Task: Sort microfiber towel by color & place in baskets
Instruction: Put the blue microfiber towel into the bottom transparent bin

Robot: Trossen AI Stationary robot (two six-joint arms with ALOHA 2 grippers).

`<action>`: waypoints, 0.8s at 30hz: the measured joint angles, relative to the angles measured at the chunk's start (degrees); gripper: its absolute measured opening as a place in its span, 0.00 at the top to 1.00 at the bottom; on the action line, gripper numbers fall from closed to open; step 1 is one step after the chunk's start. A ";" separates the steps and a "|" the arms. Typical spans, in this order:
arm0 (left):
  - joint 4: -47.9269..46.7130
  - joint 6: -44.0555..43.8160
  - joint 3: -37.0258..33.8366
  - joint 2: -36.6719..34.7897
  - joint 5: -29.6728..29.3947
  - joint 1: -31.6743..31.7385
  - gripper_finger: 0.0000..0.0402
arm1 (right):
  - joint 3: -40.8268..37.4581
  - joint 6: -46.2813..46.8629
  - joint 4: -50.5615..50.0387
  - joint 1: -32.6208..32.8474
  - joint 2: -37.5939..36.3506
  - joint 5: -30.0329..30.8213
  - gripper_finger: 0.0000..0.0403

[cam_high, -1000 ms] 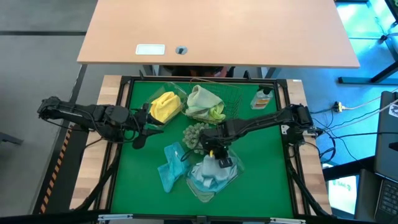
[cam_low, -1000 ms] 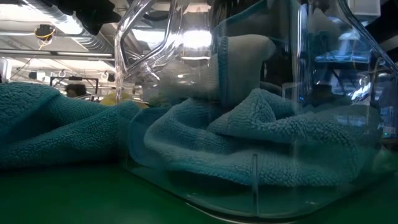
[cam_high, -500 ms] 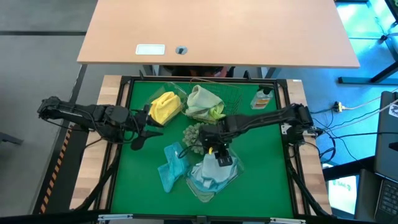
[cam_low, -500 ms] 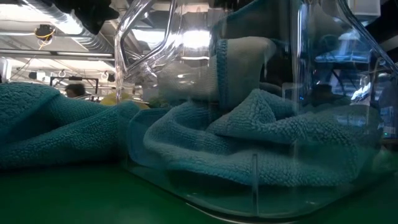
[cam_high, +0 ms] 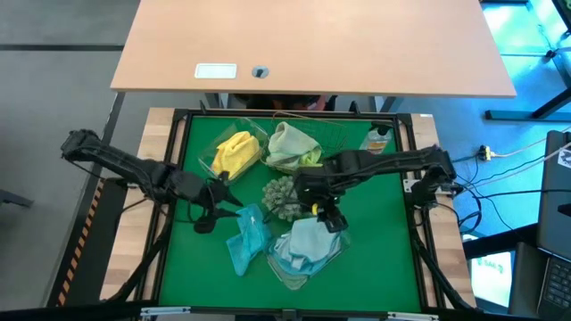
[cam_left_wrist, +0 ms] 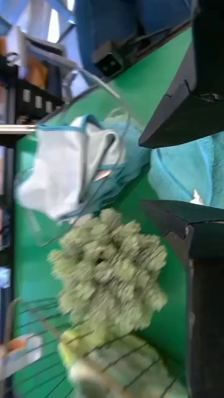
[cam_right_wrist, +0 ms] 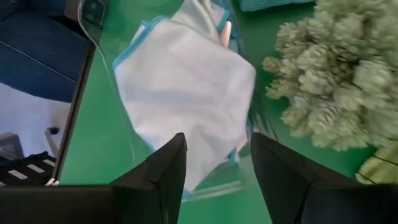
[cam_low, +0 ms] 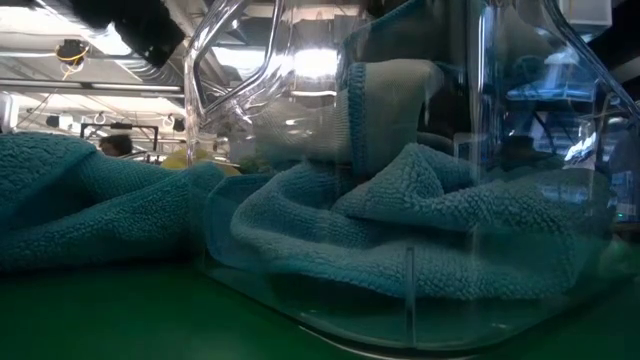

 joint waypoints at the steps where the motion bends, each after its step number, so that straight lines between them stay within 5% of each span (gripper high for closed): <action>1: 0.25 -0.56 0.00 1.34 -0.42 -0.71 0.65 | -0.47 0.00 0.00 0.00 -0.98 0.44 0.55; 14: 15.37 -2.59 0.00 16.76 -4.36 -5.52 0.65 | -8.20 0.82 5.17 -0.04 -13.84 7.58 0.55; 24: 18.96 -0.88 0.02 25.55 -7.20 -7.27 0.65 | -27.50 7.18 18.34 -0.04 -28.57 12.07 0.55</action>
